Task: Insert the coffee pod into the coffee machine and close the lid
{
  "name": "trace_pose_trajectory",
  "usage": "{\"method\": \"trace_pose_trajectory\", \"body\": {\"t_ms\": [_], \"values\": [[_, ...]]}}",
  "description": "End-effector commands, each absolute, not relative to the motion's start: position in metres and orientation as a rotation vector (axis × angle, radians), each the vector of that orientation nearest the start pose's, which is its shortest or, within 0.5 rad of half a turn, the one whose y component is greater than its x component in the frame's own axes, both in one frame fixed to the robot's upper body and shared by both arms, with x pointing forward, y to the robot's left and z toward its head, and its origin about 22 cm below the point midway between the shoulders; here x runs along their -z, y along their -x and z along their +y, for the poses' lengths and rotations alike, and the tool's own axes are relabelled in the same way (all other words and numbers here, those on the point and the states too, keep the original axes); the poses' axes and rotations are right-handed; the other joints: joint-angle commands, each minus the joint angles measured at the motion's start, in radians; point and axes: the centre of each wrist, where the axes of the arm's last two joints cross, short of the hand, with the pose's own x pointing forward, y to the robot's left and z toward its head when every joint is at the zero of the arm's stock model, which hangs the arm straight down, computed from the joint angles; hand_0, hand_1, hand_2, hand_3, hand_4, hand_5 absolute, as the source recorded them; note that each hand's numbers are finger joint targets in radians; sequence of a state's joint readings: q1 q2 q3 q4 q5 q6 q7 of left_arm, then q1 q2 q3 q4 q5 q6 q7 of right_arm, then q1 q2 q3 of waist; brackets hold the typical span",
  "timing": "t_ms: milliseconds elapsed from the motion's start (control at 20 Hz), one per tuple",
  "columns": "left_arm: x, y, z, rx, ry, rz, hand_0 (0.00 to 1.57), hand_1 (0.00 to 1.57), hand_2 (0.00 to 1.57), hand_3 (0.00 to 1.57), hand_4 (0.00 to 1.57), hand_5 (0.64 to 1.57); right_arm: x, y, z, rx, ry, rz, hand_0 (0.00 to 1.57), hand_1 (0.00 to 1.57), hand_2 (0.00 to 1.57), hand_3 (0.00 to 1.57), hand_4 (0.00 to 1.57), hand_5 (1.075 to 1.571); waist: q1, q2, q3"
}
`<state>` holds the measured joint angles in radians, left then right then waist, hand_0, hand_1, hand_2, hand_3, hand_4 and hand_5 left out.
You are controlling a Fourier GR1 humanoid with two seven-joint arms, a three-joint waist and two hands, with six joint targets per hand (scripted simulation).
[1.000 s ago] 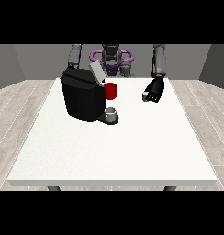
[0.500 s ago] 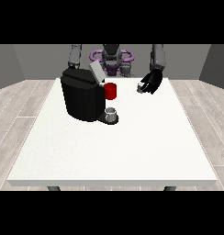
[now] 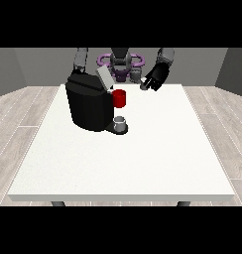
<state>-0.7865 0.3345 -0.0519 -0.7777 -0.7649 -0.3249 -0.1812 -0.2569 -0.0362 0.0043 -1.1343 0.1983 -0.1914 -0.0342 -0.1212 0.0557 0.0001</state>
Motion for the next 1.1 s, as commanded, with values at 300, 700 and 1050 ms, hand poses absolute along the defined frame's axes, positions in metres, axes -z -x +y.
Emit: {"method": "trace_pose_trajectory", "body": {"t_ms": [300, 700, 1050], "values": [[-0.161, -0.441, 0.234, 1.194, -0.446, -1.398, 0.98, 0.98, 1.2, 1.37, 0.51, 1.571, 0.039, -0.298, -0.221, -0.152, 0.205, -1.48, 0.0, 0.0, 0.0, 0.0, 0.0, 1.571, -0.041, -0.025, 0.0003], [-0.216, -0.454, 0.239, 1.1, -0.564, -1.513, 1.22, 1.22, 1.27, 1.26, 0.47, 1.571, -0.021, -0.328, -0.18, -0.17, 0.187, -1.651, 0.0, 0.0, 0.0, 0.0, 0.0, 1.571, -0.149, 0.122, -0.0002], [-0.257, -0.456, 0.248, 1.075, -0.603, -1.525, 1.22, 1.22, 1.28, 1.23, 0.48, 1.571, -0.038, -0.335, -0.202, -0.174, 0.222, -1.703, 0.0, 0.0, 0.0, 0.0, 0.0, 1.571, -0.168, 0.15, 0.0002]]}}
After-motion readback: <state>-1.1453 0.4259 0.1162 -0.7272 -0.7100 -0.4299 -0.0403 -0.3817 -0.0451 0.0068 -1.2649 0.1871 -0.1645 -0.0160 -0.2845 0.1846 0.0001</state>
